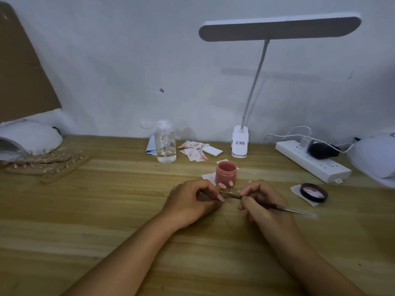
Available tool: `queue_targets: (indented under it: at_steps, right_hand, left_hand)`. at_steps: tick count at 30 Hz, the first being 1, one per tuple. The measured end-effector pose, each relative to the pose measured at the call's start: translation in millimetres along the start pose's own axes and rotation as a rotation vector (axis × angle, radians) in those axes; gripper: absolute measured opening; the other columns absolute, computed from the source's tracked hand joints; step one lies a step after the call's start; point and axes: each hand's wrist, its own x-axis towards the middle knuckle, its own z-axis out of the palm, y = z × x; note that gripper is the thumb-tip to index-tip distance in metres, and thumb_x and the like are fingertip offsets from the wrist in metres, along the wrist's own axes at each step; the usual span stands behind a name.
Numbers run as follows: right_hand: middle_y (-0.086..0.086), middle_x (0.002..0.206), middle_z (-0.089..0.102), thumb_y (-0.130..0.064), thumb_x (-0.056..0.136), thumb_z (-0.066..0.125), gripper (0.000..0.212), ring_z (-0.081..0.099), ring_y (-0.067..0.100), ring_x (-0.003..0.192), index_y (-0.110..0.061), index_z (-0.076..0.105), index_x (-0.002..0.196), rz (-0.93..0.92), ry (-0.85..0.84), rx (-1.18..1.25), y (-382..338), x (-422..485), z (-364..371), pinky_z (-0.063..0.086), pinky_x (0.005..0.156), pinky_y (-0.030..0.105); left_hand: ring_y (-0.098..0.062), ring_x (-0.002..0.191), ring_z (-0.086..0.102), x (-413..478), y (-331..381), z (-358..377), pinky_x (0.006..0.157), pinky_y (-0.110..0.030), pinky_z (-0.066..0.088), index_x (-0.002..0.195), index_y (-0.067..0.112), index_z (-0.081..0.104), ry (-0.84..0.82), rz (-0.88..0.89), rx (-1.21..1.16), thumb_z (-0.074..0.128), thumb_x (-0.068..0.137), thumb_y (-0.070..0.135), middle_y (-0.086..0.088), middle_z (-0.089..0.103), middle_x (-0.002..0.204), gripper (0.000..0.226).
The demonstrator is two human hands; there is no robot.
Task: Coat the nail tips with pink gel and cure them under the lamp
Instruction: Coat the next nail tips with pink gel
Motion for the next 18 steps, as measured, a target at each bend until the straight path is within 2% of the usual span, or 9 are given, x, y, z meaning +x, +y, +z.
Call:
queue_targets:
  at_steps: [2, 5, 8, 12, 15, 18]
  right_hand:
    - [0.019, 0.069, 0.059, 0.007, 0.086, 0.057, 0.010, 0.052, 0.013, 0.059, -0.002, 0.060, 0.082, -0.013, -0.021, -0.022, 0.0, -0.4, 0.3, 0.041, 0.056, 0.024]
    - [0.014, 0.065, 0.058, 0.009, 0.086, 0.056, 0.007, 0.052, 0.006, 0.052, 0.003, 0.057, 0.082, -0.017, -0.003, 0.017, -0.7, -0.1, 0.5, 0.041, 0.049, 0.016]
    - [0.013, 0.066, 0.060, 0.008, 0.086, 0.056, 0.007, 0.051, 0.008, 0.053, 0.003, 0.058, 0.084, -0.017, -0.015, 0.003, -1.4, -0.4, 1.3, 0.040, 0.050, 0.018]
    - [0.013, 0.062, 0.054, 0.011, 0.086, 0.054, 0.004, 0.049, 0.006, 0.048, 0.009, 0.055, 0.083, -0.010, 0.004, 0.028, -1.4, -0.2, 0.5, 0.040, 0.047, 0.015]
    - [0.014, 0.066, 0.057, 0.008, 0.086, 0.057, 0.006, 0.053, 0.011, 0.056, 0.003, 0.058, 0.082, -0.020, -0.014, -0.012, 0.0, 0.3, 0.2, 0.042, 0.053, 0.021]
    - [0.008, 0.059, 0.053, 0.006, 0.085, 0.057, 0.008, 0.049, 0.009, 0.052, 0.002, 0.056, 0.078, -0.019, 0.003, -0.020, 1.4, 0.0, -1.1, 0.039, 0.049, 0.016]
  left_hand:
    - [0.001, 0.053, 0.044, 0.2, -0.1, -0.2, 0.062, -0.026, 0.037, 0.076, 0.047, 0.070, 0.000, 0.000, -0.002, 0.080, 0.077, 0.033, 0.024, 0.072, 0.086, 0.018]
    - [0.000, 0.053, 0.043, 0.3, -0.4, -0.4, 0.063, -0.025, 0.037, 0.076, 0.045, 0.070, -0.002, -0.004, -0.005, 0.080, 0.076, 0.033, 0.023, 0.072, 0.087, 0.015]
    - [0.001, 0.054, 0.044, 0.2, -0.1, -0.4, 0.064, -0.025, 0.037, 0.076, 0.045, 0.070, -0.009, -0.012, -0.010, 0.080, 0.076, 0.034, 0.023, 0.072, 0.087, 0.015]
    - [0.001, 0.054, 0.044, 0.3, -0.1, -0.2, 0.063, -0.026, 0.037, 0.074, 0.046, 0.070, -0.008, -0.018, -0.013, 0.080, 0.075, 0.035, 0.024, 0.071, 0.086, 0.015]
    - [0.002, 0.053, 0.044, 0.4, 0.4, 0.1, 0.064, -0.026, 0.036, 0.073, 0.048, 0.069, -0.013, -0.023, -0.012, 0.080, 0.076, 0.035, 0.025, 0.071, 0.084, 0.017]
    - [0.002, 0.054, 0.045, 0.3, 0.5, -0.3, 0.065, -0.027, 0.037, 0.073, 0.048, 0.069, -0.013, -0.022, -0.002, 0.080, 0.076, 0.036, 0.025, 0.071, 0.084, 0.016]
